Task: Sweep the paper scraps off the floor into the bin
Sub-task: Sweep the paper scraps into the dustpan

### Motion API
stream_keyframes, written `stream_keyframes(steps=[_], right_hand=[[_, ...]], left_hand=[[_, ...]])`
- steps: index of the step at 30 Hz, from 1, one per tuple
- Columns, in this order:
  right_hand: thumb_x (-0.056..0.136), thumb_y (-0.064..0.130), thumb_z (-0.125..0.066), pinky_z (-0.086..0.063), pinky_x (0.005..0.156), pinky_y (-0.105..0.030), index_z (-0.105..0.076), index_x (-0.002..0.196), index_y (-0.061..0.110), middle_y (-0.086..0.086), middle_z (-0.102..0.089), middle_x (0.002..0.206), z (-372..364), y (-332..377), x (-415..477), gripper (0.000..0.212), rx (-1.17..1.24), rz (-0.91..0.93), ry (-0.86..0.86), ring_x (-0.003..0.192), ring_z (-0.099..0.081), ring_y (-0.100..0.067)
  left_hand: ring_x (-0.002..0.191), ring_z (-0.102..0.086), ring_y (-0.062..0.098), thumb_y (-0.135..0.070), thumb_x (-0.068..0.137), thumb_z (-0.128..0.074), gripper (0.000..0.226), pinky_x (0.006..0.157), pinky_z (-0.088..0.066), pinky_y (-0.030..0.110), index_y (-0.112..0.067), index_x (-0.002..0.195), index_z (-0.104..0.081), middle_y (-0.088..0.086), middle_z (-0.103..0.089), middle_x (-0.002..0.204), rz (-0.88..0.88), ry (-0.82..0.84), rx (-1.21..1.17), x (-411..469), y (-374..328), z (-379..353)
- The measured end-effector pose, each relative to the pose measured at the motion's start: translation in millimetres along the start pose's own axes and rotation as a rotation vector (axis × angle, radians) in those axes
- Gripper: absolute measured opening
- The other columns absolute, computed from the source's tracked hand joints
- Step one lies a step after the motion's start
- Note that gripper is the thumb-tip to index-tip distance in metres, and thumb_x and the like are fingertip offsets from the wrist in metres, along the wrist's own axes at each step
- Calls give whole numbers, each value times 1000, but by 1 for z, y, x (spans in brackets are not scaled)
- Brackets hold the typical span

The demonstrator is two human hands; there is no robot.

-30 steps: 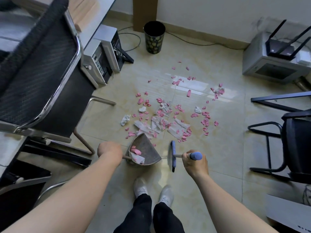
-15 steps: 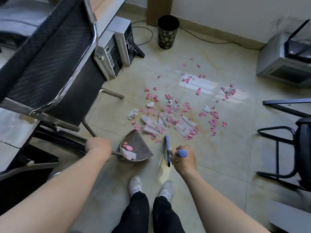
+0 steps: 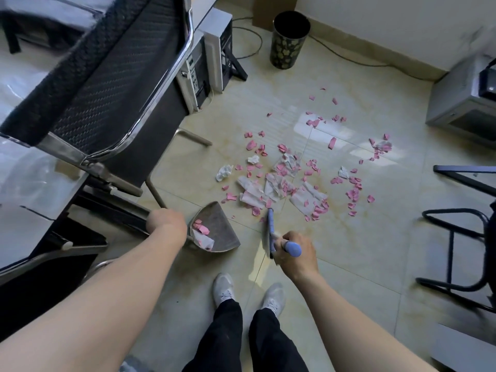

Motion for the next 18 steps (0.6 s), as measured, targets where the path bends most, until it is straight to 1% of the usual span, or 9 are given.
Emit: stream_keyframes(steps=[3,5,7,9,11,13,15,16,18], right_hand=[[62,30,-47,-28,48,-29,-46,65,7,-9,-56,64,-14,7,-4,23,-7,30,51,57,-43,-27],[70,29,-53,-33,52,-32,-54,73,4,-9,-62,69,-25,8,-6,25,-48,59,101,61,-50,-31],[78,22,-65,-29,50,-33,-54,75,6,-6,-56,69,-35,11,-9,19,-130,111,143,61,-44,-28],[80,19,-67,-28,45,-30,-56,75,11,-2,-53,68,-44,14,-13,15,-209,171,194,58,-43,-23],[79,21,-66,-38,47,-31,-61,76,15,0,-59,70,-49,19,-17,8,-269,231,237,59,-51,-21],[82,24,-64,-49,55,-36,-66,77,21,0,-66,76,-45,24,-19,6,-286,268,253,67,-60,-23],[87,30,-58,-42,52,-34,-54,65,29,1,-60,70,-36,33,-22,22,-274,321,261,63,-54,-22],[87,34,-53,-37,52,-33,-47,61,28,0,-57,66,-31,37,-24,28,-270,342,261,61,-49,-22],[86,40,-50,-35,52,-35,-47,60,25,-2,-54,63,-19,42,-26,31,-232,350,236,58,-46,-22]], left_hand=[[118,-57,17,-12,92,-49,39,77,-43,27,-19,129,-60,-2,-60,130,-13,13,5,6,-2,-9],[116,-58,17,-12,94,-45,39,77,-45,27,-19,127,-62,-2,-61,128,-10,17,2,8,-4,-14],[113,-60,17,-12,93,-48,36,77,-47,27,-18,125,-64,-3,-63,125,-5,20,-12,10,-4,-14],[112,-61,16,-13,92,-50,35,78,-48,27,-18,124,-64,-3,-64,124,-11,20,-19,11,-4,-13],[112,-61,17,-13,92,-49,36,79,-47,27,-18,125,-64,-3,-64,125,-21,23,-15,12,-3,-12],[112,-61,17,-14,92,-49,37,78,-47,28,-18,126,-63,-3,-64,126,-23,23,-12,13,-2,-11],[111,-61,18,-13,91,-51,37,78,-48,28,-17,126,-63,-1,-64,125,-22,22,-7,11,1,-12],[112,-61,18,-13,91,-52,37,78,-48,28,-17,126,-63,-1,-64,125,-19,25,-10,9,3,-12],[113,-60,18,-12,91,-52,38,77,-48,27,-17,127,-62,-2,-63,126,-23,31,-17,5,8,-13]])
Point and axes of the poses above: each hand's wrist, its own x-axis towards the middle knuckle, its own z-axis out of the back of the hand, y = z × x, the point moved 8 cm from there along x, towards the middle knuckle
